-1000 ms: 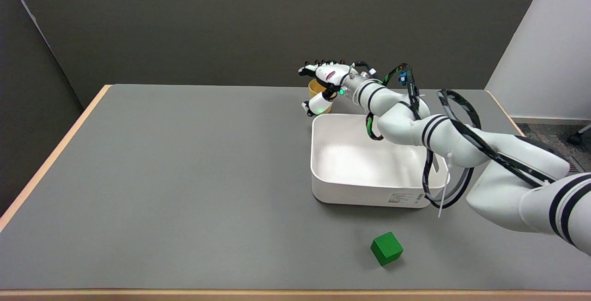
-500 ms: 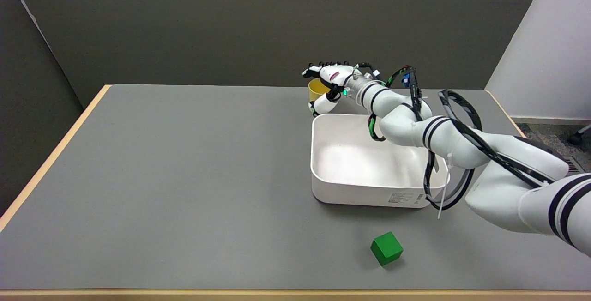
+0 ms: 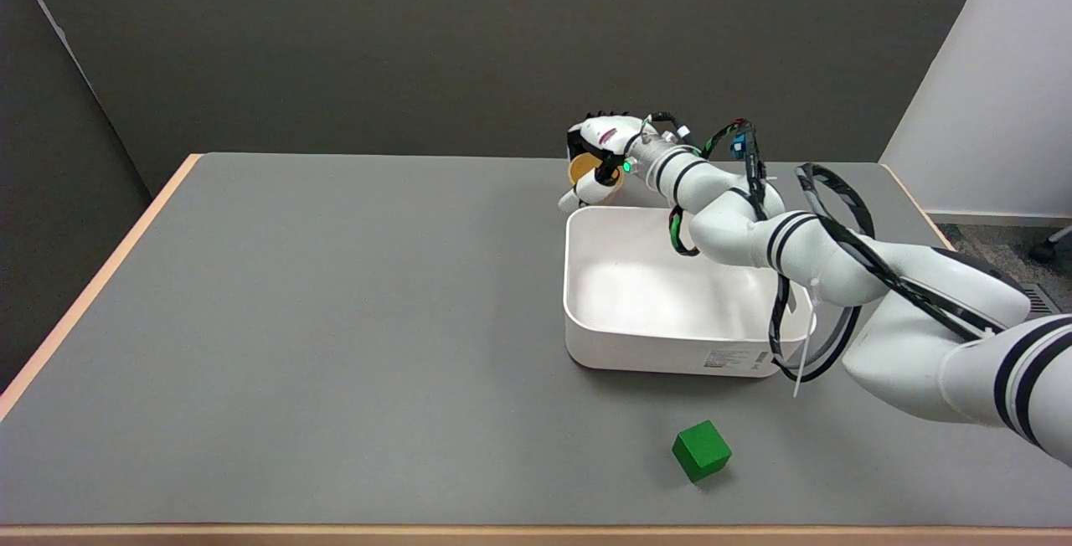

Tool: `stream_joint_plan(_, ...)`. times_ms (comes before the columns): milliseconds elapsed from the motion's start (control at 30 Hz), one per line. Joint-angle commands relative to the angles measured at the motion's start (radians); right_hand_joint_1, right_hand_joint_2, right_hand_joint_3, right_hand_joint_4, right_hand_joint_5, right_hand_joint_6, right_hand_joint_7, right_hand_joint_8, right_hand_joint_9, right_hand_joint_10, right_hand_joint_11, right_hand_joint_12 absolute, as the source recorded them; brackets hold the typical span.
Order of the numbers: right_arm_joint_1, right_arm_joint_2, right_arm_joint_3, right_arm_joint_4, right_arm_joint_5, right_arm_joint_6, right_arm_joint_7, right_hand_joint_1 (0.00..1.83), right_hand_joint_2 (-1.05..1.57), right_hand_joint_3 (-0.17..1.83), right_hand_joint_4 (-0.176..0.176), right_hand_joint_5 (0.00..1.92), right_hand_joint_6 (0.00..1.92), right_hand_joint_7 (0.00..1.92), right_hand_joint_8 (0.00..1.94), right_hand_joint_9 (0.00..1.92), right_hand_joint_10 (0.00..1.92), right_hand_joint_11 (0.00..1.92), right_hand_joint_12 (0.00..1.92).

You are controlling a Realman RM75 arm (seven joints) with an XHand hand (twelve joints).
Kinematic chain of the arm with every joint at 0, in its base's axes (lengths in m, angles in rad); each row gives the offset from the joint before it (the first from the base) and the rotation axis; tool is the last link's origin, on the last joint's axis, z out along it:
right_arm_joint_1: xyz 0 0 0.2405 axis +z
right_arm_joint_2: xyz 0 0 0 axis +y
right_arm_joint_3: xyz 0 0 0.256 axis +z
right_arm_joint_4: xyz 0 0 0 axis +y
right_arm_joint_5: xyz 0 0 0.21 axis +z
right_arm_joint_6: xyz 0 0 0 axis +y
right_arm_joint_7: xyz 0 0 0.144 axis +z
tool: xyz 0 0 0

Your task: Pick up the yellow cup.

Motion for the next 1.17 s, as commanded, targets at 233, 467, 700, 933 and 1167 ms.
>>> stream_joint_plan(233,-0.006,0.002,0.002,0.013,-0.004,0.022,-0.002,1.33,1.12,0.25,-0.135,0.55,1.57,0.78,1.33,0.79,1.46,0.76,1.67)
stream_joint_plan(467,-0.005,0.008,0.012,0.049,-0.006,0.029,-0.004,1.33,1.12,0.25,-0.142,0.56,1.55,0.79,1.32,0.8,1.45,0.75,1.66)
stream_joint_plan(700,0.009,0.065,0.073,0.265,-0.054,0.003,-0.024,1.34,1.14,0.2,-0.149,0.57,1.53,0.81,1.3,0.81,1.44,0.76,1.62)
stream_joint_plan(933,-0.048,0.194,0.249,0.569,-0.103,-0.084,-0.134,1.35,1.11,0.23,-0.156,0.59,1.5,0.83,1.26,0.83,1.43,0.79,1.63)
stream_joint_plan(1167,-0.065,0.318,0.312,0.807,-0.103,-0.243,-0.147,1.35,1.11,0.23,-0.151,0.6,1.51,0.84,1.25,0.83,1.43,0.81,1.62)
